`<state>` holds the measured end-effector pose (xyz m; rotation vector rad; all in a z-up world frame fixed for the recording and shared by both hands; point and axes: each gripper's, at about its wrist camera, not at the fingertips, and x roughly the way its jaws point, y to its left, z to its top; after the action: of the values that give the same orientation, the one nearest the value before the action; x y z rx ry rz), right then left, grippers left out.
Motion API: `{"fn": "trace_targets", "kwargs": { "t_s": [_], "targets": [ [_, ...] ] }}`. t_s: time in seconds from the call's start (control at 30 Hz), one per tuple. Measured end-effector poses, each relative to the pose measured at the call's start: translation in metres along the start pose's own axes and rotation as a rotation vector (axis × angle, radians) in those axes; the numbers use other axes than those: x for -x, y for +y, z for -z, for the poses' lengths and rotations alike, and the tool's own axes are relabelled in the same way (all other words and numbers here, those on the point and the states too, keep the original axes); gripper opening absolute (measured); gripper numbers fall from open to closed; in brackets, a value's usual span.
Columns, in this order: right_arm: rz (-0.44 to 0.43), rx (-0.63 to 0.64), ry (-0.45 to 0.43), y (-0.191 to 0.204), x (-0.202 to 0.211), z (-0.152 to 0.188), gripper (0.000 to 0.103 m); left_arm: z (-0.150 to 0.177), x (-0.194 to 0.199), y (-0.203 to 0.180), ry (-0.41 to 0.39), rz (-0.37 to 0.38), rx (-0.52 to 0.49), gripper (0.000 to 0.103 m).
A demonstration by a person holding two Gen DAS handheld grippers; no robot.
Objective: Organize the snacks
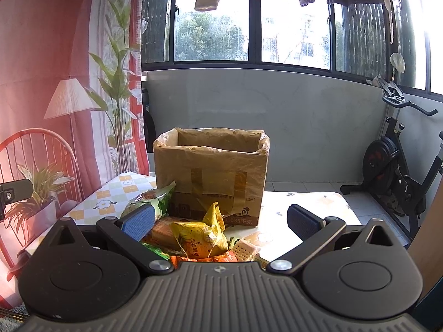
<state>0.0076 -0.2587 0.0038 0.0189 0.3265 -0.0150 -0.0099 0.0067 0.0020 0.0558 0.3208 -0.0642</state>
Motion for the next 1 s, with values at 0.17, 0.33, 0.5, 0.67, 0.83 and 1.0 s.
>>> {"fn": "trace_targets", "kwargs": {
  "t_s": [0.17, 0.33, 0.5, 0.67, 0.83, 1.0],
  "targets": [
    [-0.001, 0.001, 0.0, 0.0006, 0.0007, 0.001, 0.103, 0.0006, 0.0007, -0.0007, -0.003, -0.003, -0.002, 0.103],
    [-0.001, 0.0, 0.0, 0.0006, 0.0011, 0.0013, 0.103, 0.0009, 0.0009, -0.0007, -0.003, -0.003, -0.002, 0.103],
    [0.0, 0.0, 0.0, 0.0007, 0.0013, 0.0015, 0.103, 0.0011, 0.0017, -0.0006, -0.006, -0.01, -0.001, 0.103],
    [-0.001, 0.001, 0.001, 0.0006, 0.0013, 0.0013, 0.103, 0.0012, 0.0018, -0.0006, -0.006, -0.01, -0.002, 0.103],
    [0.0, 0.002, 0.0, 0.0008, 0.0015, 0.0016, 0.103, 0.0012, 0.0018, -0.0006, -0.006, -0.01, -0.002, 0.103],
    [0.0, 0.003, 0.0, 0.0006, 0.0014, 0.0013, 0.103, 0.0011, 0.0019, -0.0011, -0.005, -0.011, -0.001, 0.103]
  ]
}}
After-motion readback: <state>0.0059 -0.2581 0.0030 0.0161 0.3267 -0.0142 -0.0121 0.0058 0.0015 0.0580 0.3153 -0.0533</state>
